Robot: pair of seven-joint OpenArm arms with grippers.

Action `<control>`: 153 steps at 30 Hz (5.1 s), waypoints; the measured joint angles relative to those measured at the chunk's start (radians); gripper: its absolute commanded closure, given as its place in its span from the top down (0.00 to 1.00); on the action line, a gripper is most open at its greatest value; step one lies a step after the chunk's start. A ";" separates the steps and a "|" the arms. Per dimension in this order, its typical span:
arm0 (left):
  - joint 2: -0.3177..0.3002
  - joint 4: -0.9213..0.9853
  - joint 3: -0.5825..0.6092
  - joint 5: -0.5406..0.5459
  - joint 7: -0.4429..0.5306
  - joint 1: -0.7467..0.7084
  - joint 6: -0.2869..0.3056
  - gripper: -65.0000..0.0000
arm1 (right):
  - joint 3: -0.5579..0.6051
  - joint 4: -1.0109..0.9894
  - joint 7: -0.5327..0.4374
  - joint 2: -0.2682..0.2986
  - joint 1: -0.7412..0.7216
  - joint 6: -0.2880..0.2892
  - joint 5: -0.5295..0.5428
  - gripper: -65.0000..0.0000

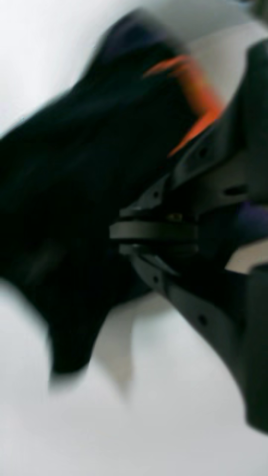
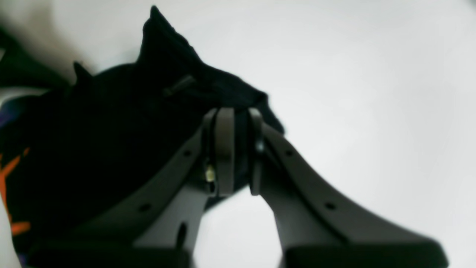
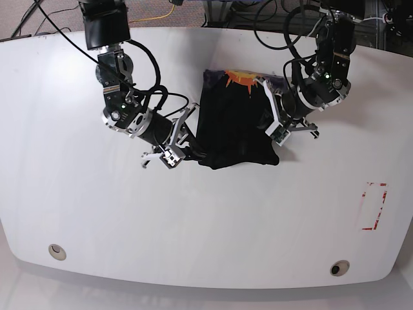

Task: Layout the t-shirt on the table in an organized manner, then fold the t-shirt properly
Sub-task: 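Lower the bundle onto the table and release the right gripper, then carry the folded bundle with the left gripper toward the table edge, then set the bundle down at the table edge and open the left gripper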

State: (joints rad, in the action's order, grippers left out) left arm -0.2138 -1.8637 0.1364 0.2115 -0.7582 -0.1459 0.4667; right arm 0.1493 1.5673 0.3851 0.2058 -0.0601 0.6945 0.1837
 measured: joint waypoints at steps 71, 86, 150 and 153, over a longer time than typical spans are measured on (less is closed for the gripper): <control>0.048 0.168 -0.422 -0.240 0.258 -0.037 0.150 0.00 | -0.483 0.362 0.125 0.024 0.317 0.005 0.004 0.10; 0.191 0.121 -0.499 -0.229 0.174 -0.145 0.156 0.00 | -0.482 0.363 0.181 0.024 0.282 0.005 0.006 0.10; -0.098 0.565 -0.666 -0.121 0.166 0.177 0.135 0.00 | -0.486 0.415 0.214 0.003 0.332 0.005 0.005 0.10; -0.110 0.582 -0.704 -0.121 0.177 0.178 0.136 0.00 | -0.486 0.415 0.213 0.002 0.332 0.005 0.006 0.10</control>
State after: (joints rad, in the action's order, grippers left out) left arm -0.3241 -1.2819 -0.5674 0.0910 -0.5808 0.0319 0.6029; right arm -0.3370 1.9823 0.5983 0.2081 0.2722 0.6998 0.1902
